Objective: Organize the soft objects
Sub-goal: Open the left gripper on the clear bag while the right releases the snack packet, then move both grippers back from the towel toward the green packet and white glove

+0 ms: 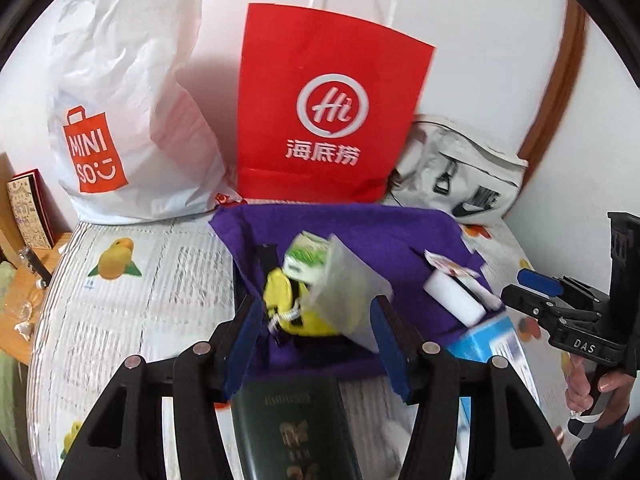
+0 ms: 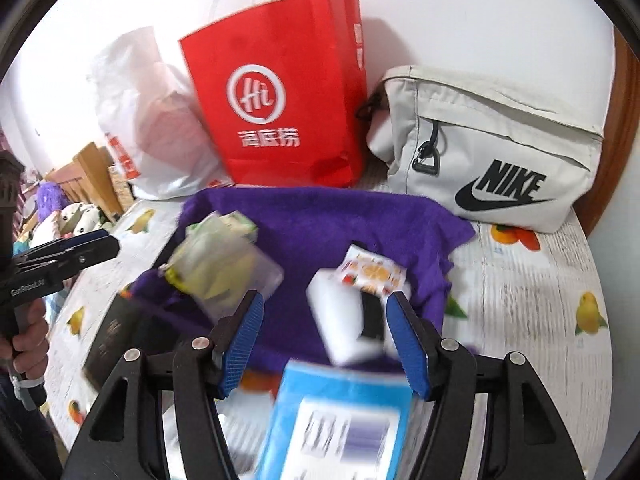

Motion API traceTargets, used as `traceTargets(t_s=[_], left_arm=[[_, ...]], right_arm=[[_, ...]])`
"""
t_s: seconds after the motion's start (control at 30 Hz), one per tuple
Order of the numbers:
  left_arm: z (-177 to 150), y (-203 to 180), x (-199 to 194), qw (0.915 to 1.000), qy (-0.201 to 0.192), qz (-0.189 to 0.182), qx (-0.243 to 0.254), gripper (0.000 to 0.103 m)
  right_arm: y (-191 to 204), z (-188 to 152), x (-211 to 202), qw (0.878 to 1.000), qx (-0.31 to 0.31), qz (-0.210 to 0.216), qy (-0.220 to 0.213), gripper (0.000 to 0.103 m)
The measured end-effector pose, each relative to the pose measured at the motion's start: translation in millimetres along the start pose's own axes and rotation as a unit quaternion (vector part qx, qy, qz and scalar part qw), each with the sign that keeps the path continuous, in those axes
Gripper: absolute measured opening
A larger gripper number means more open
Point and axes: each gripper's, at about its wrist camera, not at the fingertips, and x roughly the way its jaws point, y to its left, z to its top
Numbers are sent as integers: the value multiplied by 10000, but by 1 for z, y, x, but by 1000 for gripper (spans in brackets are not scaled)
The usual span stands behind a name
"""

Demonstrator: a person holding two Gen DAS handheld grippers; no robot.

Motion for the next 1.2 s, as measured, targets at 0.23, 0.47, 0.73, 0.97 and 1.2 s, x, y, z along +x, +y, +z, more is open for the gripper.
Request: traceTargets(t_s=[0.23,0.47,0.73,0.97,1.2], left_arm=[[-26,-10,-33,9999,134,-47,-72,54],[-56,-21,-66,9999,117,-51,-37,54],[-92,-25,-87,9996,150,-143,-167,54],[-123,-23,-97,9995,197,-184,-160,54],[-144,-13,-95,9991,301,-203,-238,54]], right_arm=[[18,-43,-44,10000,3,98,19,64],[25,-95,-82,9998,196,9,-73,64],[52,-159,-87,9994,99,84,333,64],[77,-208,-78,9969,133,385,667,64],[97,-236,-65,9933,226,637,936,64]])
